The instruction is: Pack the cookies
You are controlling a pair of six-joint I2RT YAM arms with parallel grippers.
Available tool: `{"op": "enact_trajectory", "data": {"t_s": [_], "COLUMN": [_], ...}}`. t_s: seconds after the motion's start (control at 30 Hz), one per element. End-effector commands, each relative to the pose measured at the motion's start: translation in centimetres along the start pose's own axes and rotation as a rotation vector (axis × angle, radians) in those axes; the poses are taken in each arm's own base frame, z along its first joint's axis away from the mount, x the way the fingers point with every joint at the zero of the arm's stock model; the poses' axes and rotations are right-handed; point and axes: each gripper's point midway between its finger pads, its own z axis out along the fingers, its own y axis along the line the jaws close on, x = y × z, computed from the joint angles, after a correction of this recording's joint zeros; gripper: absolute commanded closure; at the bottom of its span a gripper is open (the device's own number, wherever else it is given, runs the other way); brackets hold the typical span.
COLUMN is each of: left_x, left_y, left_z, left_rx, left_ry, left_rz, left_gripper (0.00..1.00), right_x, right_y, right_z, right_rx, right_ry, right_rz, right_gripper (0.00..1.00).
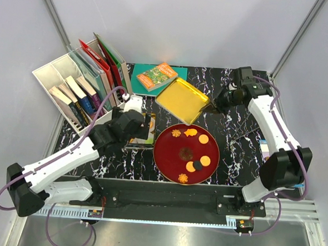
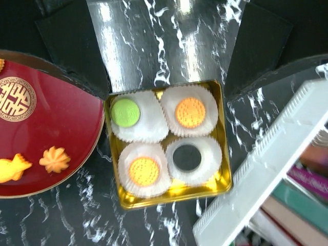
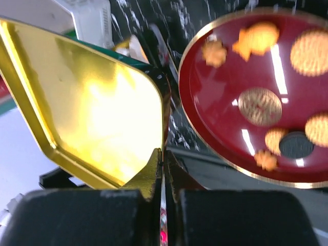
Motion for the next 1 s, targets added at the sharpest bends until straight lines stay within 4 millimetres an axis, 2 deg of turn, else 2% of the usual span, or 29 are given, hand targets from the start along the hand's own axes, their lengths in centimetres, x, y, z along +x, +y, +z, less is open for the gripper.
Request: {"op": "enact_trajectory", "data": {"t_s": [0.0,0.03,0.07,0.1,0.13,0.17,0.23,0.3,0.33,0.37,0.4,0.43,0.47,0.53,0.57,0.63,0.67,0.7,0.73,0.77,0.8,0.83,0.97], "left_x": [-4.0,-3.3,-3.9,-4.4,-3.8,-4.5,-4.4,-5.1,-4.1,-4.9,-4.6,-3.4,-3.8,-2.9,-3.1,-2.6,-2.8,-2.2,-2.3,-2.8,-2.2,-2.5,-1.5], "left_y": [-0.1,-0.1,-1.3,-1.5,-1.2,-2.5,-2.5,-3.8,-3.8,-5.0,-5.7,-5.6,-6.6,-7.2,-7.8,-8.8,-9.4,-9.9,-9.7,-9.8,-10.3,-10.2,-12.0], "left_z": [-1.6,-1.5,-2.1,-3.1,-3.0,-4.0,-4.8,-6.5,-6.2,-7.7,-7.8,-7.3,-8.4,-7.8,-8.3,-8.2,-8.9,-8.6,-8.7,-9.4,-9.1,-9.4,-9.4], "left_rx": [-0.023,-0.022,0.022,0.053,0.04,0.085,0.083,0.101,0.073,0.092,0.085,0.035,0.053,-0.005,0.006,0.0,0.01,-0.005,-0.048,-0.053,-0.072,-0.101,-0.07], "left_ry": [-0.225,-0.237,-0.291,-0.338,-0.359,-0.42,-0.477,-0.565,-0.571,-0.655,-0.68,-0.691,-0.749,-0.754,-0.779,-0.787,-0.82,-0.824,-0.836,-0.869,-0.875,-0.888,-0.902], "left_rz": [0.037,0.05,0.064,0.064,0.129,0.128,0.181,0.278,0.352,0.416,0.481,0.641,0.623,0.742,0.714,0.792,0.775,0.82,0.891,0.85,0.9,0.918,0.971], "left_gripper": [0.01,0.01,0.01,0.01,0.01,0.01,0.01,0.01,0.01,0.01,0.01,0.01,0.01,0.01,0.01,0.01,0.01,0.01,0.01,0.01,0.01,0.01,0.01], "right_x": [4.3,4.3,4.5,5.1,4.9,5.1,5.3,5.8,6.1,6.4,6.5,6.7,6.8,7.0,6.7,6.6,6.7,6.8,7.3,7.4,7.8,7.9,8.9], "right_y": [-1.2,-2.4,-3.6,-5.0,-6.2,-7.4,-8.6,-9.3,-9.4,-9.8,-9.9,-9.9,-9.7,-9.3,-8.8,-8.2,-7.6,-7.1,-6.5,-6.1,-5.9,-5.7,-5.3], "right_z": [-2.9,-2.9,-3.0,-3.2,-3.3,-3.3,-3.5,-3.2,-3.0,-2.8,-2.7,-2.7,-2.7,-2.8,-3.1,-3.4,-3.5,-3.5,-3.5,-3.6,-3.6,-3.7,-4.1], "right_rx": [0.104,0.166,0.221,0.285,0.342,0.385,0.417,0.42,0.414,0.42,0.419,0.413,0.405,0.391,0.375,0.36,0.343,0.321,0.294,0.281,0.279,0.274,0.235], "right_ry": [0.04,0.018,0.019,0.038,0.015,0.017,0.004,0.023,0.043,0.062,0.074,0.089,0.099,0.121,0.11,0.098,0.101,0.104,0.126,0.124,0.13,0.129,0.143], "right_rz": [0.052,0.067,0.085,0.092,0.088,0.086,0.076,0.067,0.062,0.049,0.039,0.033,0.015,0.001,-0.023,-0.041,-0.048,-0.054,-0.057,-0.066,-0.077,-0.087,-0.092], "right_gripper": [1.0,1.0,1.0,1.0,1.0,1.0,1.0,1.0,1.0,1.0,1.0,1.0,1.0,1.0,1.0,1.0,1.0,1.0,1.0,1.0,1.0,1.0,1.0]}}
